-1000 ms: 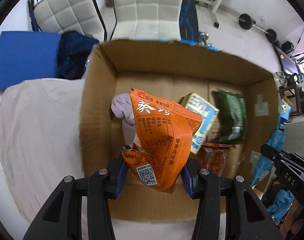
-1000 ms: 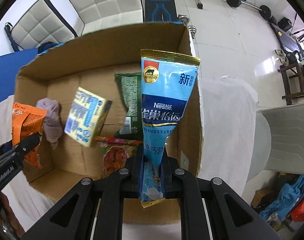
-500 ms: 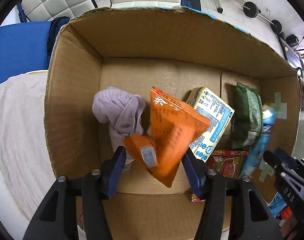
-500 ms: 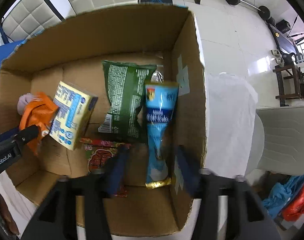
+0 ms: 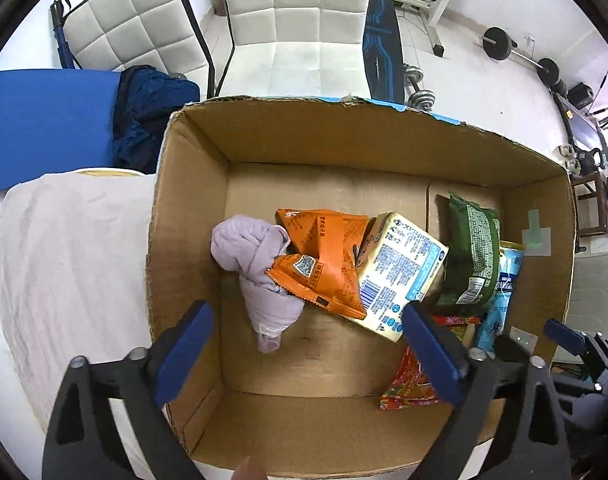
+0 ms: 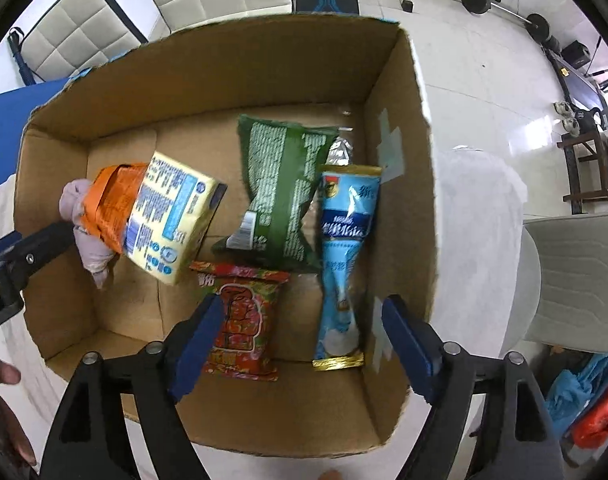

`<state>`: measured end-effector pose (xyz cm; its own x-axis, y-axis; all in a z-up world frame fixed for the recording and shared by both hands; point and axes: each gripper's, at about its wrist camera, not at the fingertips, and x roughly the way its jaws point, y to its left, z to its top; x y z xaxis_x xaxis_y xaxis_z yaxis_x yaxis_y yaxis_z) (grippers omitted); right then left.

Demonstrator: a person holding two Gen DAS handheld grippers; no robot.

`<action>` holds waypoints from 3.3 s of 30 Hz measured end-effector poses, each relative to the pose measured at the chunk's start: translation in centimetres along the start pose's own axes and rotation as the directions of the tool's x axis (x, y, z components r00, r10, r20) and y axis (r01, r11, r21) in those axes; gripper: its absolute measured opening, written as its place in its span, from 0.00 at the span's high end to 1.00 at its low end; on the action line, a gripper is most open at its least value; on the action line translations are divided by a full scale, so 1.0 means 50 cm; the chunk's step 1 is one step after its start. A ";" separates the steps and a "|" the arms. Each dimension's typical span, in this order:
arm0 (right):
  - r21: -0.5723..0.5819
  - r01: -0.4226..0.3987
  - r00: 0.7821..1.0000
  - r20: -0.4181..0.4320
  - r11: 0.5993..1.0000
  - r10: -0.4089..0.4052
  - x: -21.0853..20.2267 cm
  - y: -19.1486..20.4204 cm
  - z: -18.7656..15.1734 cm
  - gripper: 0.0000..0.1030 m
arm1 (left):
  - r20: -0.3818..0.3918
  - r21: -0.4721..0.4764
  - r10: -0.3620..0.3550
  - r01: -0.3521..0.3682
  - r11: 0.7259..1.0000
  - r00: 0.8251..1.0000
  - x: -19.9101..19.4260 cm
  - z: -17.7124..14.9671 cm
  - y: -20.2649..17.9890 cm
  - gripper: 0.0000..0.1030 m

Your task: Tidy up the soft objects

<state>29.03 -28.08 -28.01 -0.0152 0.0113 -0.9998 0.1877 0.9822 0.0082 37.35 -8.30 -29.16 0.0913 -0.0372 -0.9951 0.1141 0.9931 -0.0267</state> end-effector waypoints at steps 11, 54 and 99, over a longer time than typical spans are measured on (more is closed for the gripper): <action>0.014 -0.015 1.000 0.016 1.000 0.015 0.002 0.017 -0.029 0.00 | 0.041 -0.002 0.030 -0.030 1.000 0.999 -0.007 -0.029 0.004 0.04; -0.036 -0.140 0.886 0.442 0.990 0.141 -0.565 -0.027 -0.577 0.00 | 0.399 -0.039 0.040 -0.027 0.999 0.916 -0.546 -0.520 -0.009 0.04; -0.039 -0.025 0.845 0.534 0.999 0.042 -0.656 -0.017 -0.565 0.00 | 0.474 -0.064 0.089 -0.067 0.996 0.876 -0.609 -0.544 -0.028 0.04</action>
<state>1.63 -23.98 5.25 0.5193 -0.0496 -0.8532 0.1498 0.9881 0.0337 7.50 -5.52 -1.42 0.5591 0.0032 -0.8291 0.0444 0.9984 0.0338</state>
